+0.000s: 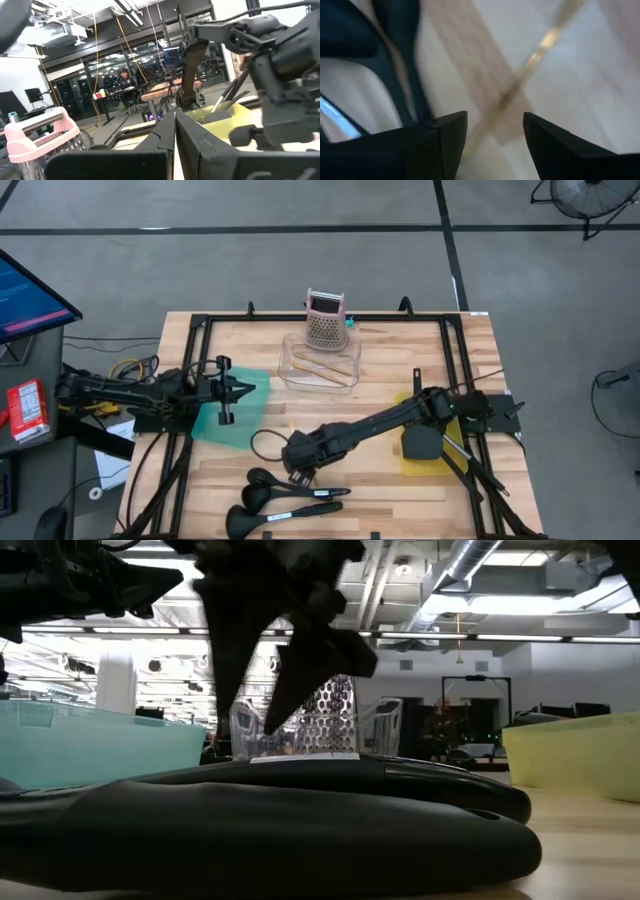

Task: Pick & Place Kitchen Items
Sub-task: Put the gold knife into the transparent bin

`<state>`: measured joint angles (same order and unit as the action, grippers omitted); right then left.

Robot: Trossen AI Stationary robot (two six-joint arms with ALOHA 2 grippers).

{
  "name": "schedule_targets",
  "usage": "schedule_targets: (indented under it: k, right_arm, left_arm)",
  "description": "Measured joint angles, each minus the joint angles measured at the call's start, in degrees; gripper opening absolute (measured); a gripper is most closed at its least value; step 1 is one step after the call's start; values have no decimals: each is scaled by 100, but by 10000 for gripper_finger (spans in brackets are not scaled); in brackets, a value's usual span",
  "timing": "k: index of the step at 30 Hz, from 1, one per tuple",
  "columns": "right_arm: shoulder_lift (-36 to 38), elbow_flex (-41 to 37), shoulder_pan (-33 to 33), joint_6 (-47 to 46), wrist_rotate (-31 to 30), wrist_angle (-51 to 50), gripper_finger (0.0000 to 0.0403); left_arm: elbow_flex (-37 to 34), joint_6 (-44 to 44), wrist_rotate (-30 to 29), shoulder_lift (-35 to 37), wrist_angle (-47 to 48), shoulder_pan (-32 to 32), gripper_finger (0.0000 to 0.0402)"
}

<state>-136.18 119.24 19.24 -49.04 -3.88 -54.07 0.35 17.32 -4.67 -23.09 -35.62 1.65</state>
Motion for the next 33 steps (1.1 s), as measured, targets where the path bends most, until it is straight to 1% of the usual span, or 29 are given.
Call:
schedule_targets:
  k: [4,7,11,16,19,24,27,29,33]
  right_arm:
    - [-390,460,91,-37,-43,-438,192]
    - [-630,630,140,-50,-45,-660,194]
    - [-897,767,210,-53,-41,-684,194]
    - [-918,742,208,-89,-24,-796,182]
    - [-915,727,152,-46,-22,-1022,149]
    - [-909,679,58,447,63,-1134,63]
    - [-898,617,17,764,134,-1111,22]
    - [-900,617,-12,1010,165,-1140,10]
    - [-904,617,-66,1326,252,-1174,17]
  left_arm:
    - [-1,0,0,-7,-27,0,2]
    - [1,0,0,-49,-48,0,2]
    - [-2,0,0,-90,-74,0,2]
    - [-1,0,0,-96,-87,0,2]
    - [1,0,0,-98,-87,0,2]
    - [-1,0,0,-96,-89,0,2]
    - [-1,0,0,-98,-87,0,2]
    - [1,0,0,-98,-89,0,2]
    - [-1,0,0,-97,-90,0,2]
